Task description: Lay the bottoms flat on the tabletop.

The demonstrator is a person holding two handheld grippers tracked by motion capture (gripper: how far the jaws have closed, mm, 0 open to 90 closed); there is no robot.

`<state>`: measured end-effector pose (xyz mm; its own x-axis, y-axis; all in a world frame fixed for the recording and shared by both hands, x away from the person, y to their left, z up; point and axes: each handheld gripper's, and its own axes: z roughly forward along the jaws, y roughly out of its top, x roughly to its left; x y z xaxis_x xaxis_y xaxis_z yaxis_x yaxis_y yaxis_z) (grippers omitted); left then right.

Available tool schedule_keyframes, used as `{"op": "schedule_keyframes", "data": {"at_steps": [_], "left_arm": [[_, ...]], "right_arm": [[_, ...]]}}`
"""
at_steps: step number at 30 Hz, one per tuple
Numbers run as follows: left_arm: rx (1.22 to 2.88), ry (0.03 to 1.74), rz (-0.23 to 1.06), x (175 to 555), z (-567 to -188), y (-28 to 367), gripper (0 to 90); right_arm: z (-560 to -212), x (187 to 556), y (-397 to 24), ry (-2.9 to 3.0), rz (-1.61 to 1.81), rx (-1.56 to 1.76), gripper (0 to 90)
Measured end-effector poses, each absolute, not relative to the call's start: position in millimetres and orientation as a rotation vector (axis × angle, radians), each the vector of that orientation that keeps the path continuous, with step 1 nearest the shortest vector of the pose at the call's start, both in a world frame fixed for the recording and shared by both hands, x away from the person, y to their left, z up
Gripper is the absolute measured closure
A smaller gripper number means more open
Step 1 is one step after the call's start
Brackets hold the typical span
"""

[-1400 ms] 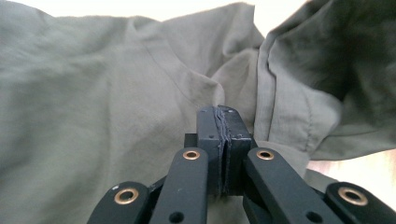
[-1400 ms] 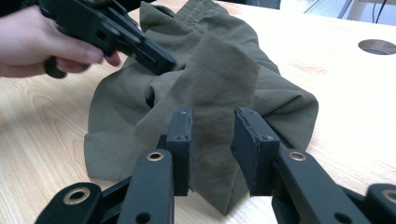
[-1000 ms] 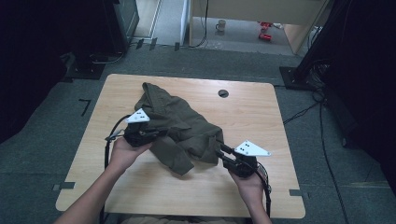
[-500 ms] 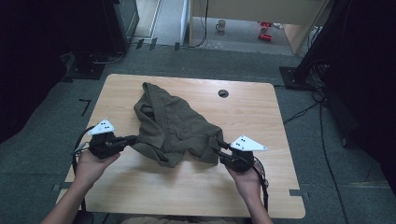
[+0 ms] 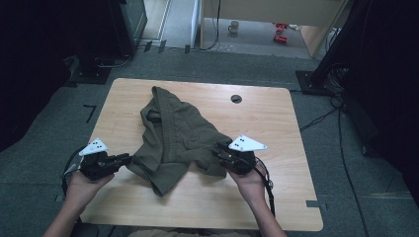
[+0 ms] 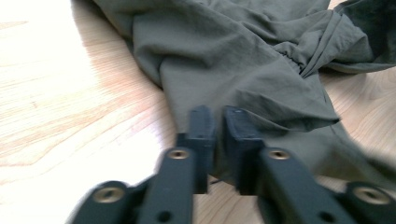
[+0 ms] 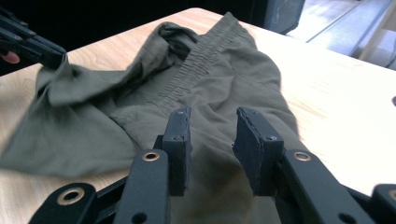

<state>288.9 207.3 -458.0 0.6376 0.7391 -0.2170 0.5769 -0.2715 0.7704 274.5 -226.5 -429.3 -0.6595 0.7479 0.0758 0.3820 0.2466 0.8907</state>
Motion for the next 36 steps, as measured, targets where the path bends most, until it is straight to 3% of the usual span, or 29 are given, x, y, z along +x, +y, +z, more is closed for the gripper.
{"op": "schedule_keyframes", "data": {"at_steps": [7, 15, 36], "left_arm": [[1.934, 1.018, 0.240, 290.2, -451.4, 205.6, 64.5], [1.972, 0.993, 0.223, 305.6, -454.8, 186.9, 59.4], [1.960, 0.985, 0.219, 331.6, -469.8, 169.6, 55.8]], "right_arm": [[-426.7, 283.7, -206.0, 2.210, 1.390, 0.983, 63.2], [-429.1, 301.7, -179.2, 2.281, 1.388, 0.932, 60.5], [-465.2, 324.5, -113.2, 2.445, 1.331, 0.884, 55.1]]}}
